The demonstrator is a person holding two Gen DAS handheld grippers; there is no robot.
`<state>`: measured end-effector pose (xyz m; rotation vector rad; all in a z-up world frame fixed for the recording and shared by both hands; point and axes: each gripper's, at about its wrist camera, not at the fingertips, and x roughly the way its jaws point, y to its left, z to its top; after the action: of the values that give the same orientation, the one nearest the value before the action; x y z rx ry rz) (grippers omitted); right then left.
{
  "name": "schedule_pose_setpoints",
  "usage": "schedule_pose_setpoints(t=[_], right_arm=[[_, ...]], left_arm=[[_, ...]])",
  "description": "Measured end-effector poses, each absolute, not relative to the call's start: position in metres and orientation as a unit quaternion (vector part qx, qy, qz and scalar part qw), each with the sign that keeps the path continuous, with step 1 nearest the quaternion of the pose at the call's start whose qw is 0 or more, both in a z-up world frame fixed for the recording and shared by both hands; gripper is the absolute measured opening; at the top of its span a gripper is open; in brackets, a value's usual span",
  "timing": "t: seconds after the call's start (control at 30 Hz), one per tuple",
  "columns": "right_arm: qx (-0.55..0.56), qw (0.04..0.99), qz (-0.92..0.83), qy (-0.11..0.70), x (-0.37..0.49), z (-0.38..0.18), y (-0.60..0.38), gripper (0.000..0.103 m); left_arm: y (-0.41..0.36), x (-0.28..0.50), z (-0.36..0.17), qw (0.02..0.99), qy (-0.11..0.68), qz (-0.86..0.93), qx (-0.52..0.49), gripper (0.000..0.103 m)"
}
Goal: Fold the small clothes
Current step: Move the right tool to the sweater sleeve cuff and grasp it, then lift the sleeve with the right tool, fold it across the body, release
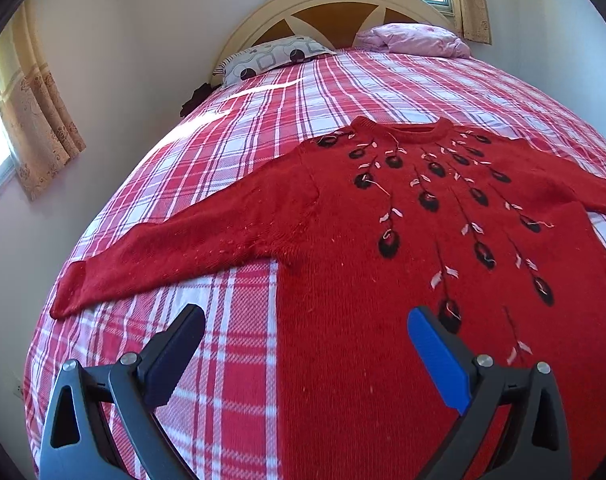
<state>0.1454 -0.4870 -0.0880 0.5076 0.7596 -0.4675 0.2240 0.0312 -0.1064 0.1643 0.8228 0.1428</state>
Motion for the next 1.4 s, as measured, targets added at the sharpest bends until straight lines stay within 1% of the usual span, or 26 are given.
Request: schedule_pose_setpoints(t=[0.03, 0.07, 0.17, 0.33, 0.43, 0.53, 0.57, 0.6, 0.63, 0.67, 0.73, 0.8, 0.93, 1.07, 1.4], right_arm=[[0.249, 0.869, -0.232, 0.36, 0.147, -0.088, -0.498, 0.079], [0.253, 0.866, -0.241, 0.357, 0.149, -0.088, -0.508, 0.077], [0.264, 0.858, -0.258, 0.357, 0.161, -0.09, -0.529, 0.075], [0.286, 0.846, -0.258, 0.369, 0.183, -0.102, -0.552, 0.067], [0.29, 0.838, -0.264, 0.379, 0.189, -0.108, -0.557, 0.067], [0.269, 0.841, -0.268, 0.385, 0.198, -0.111, -0.556, 0.067], [0.265, 0.841, -0.268, 0.387, 0.2, -0.111, -0.556, 0.065], [0.263, 0.841, -0.271, 0.388, 0.202, -0.112, -0.556, 0.057], [0.256, 0.839, -0.275, 0.393, 0.205, -0.113, -0.556, 0.047], [0.249, 0.84, -0.273, 0.398, 0.208, -0.114, -0.554, 0.042], [0.238, 0.84, -0.27, 0.407, 0.213, -0.114, -0.551, 0.026], [0.24, 0.84, -0.258, 0.412, 0.217, -0.114, -0.55, 0.019], [0.24, 0.849, -0.232, 0.41, 0.225, -0.105, -0.538, 0.017], [0.226, 0.865, -0.205, 0.398, 0.24, -0.082, -0.514, 0.016], [0.158, 0.907, -0.101, 0.377, 0.294, -0.02, -0.413, 0.015]], left_arm=[[0.031, 0.227, -0.108, 0.91, 0.4, 0.07, 0.081, 0.102], [0.031, 0.231, -0.11, 0.91, 0.401, 0.072, 0.081, 0.102], [0.035, 0.243, -0.117, 0.906, 0.408, 0.077, 0.076, 0.102], [0.043, 0.254, -0.125, 0.903, 0.416, 0.086, 0.066, 0.102], [0.047, 0.257, -0.129, 0.901, 0.419, 0.088, 0.065, 0.102], [0.049, 0.26, -0.135, 0.898, 0.426, 0.089, 0.064, 0.102], [0.049, 0.261, -0.138, 0.896, 0.429, 0.09, 0.064, 0.102], [0.05, 0.261, -0.139, 0.896, 0.431, 0.09, 0.063, 0.102], [0.05, 0.262, -0.14, 0.895, 0.433, 0.09, 0.061, 0.102], [0.05, 0.262, -0.141, 0.895, 0.433, 0.09, 0.06, 0.102], [0.051, 0.262, -0.141, 0.895, 0.433, 0.088, 0.055, 0.102], [0.052, 0.262, -0.142, 0.895, 0.434, 0.084, 0.052, 0.102], [0.052, 0.261, -0.141, 0.896, 0.435, 0.076, 0.047, 0.102], [0.056, 0.258, -0.138, 0.9, 0.43, 0.065, 0.03, 0.102], [0.062, 0.251, -0.141, 0.902, 0.429, 0.052, 0.004, 0.102]])
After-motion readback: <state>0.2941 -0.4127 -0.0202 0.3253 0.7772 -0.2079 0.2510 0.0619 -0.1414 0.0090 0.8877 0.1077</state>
